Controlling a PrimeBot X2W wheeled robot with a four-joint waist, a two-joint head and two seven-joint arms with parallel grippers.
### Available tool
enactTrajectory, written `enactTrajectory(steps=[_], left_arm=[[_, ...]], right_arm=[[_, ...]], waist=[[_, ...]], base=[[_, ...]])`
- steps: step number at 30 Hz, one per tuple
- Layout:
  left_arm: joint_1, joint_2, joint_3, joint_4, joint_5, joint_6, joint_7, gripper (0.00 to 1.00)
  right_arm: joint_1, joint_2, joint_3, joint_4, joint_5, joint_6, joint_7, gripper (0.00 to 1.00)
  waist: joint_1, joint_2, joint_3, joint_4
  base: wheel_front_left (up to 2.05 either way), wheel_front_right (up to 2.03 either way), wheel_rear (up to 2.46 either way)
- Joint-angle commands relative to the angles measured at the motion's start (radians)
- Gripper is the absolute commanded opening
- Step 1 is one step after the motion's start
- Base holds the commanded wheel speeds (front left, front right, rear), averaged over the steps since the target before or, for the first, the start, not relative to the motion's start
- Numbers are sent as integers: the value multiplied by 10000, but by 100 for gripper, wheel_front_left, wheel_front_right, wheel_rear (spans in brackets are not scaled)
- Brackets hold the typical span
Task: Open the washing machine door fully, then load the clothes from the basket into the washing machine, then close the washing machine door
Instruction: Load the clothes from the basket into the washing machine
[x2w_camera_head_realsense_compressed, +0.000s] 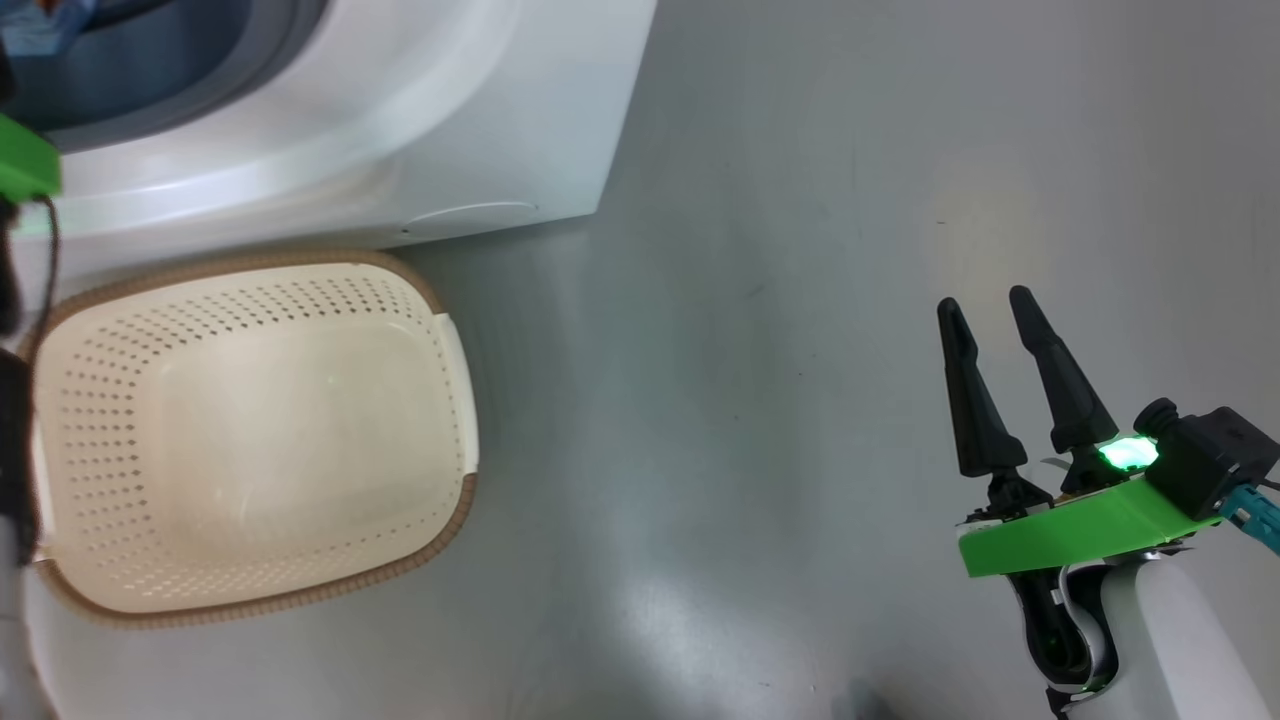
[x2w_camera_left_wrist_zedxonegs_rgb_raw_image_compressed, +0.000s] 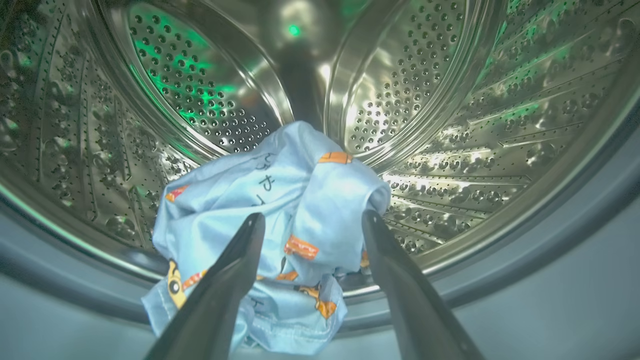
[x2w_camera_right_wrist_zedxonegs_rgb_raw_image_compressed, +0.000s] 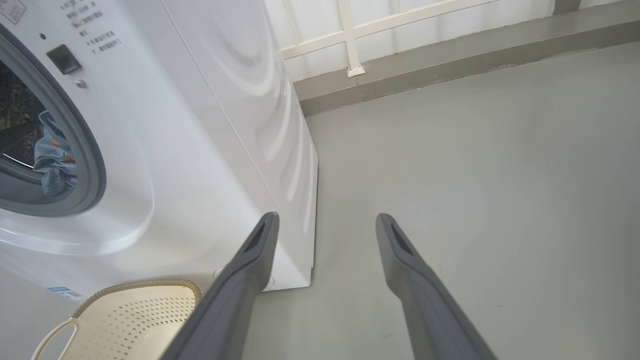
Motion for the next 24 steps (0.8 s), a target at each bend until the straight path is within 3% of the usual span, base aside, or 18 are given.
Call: enactTrajectory(steps=[1, 24], left_arm=[[295, 419, 273, -379, 101, -25, -51, 100], [6139, -1298, 1606, -5136, 957, -25, -51, 100]], right_arm=[[198, -111, 181, -236, -80, 27, -48, 100], [587, -671, -142, -257, -125, 27, -48, 100]], waist=[[0, 0, -67, 87], [0, 0, -642, 889]], base=[[0, 0, 0], [0, 0, 0]])
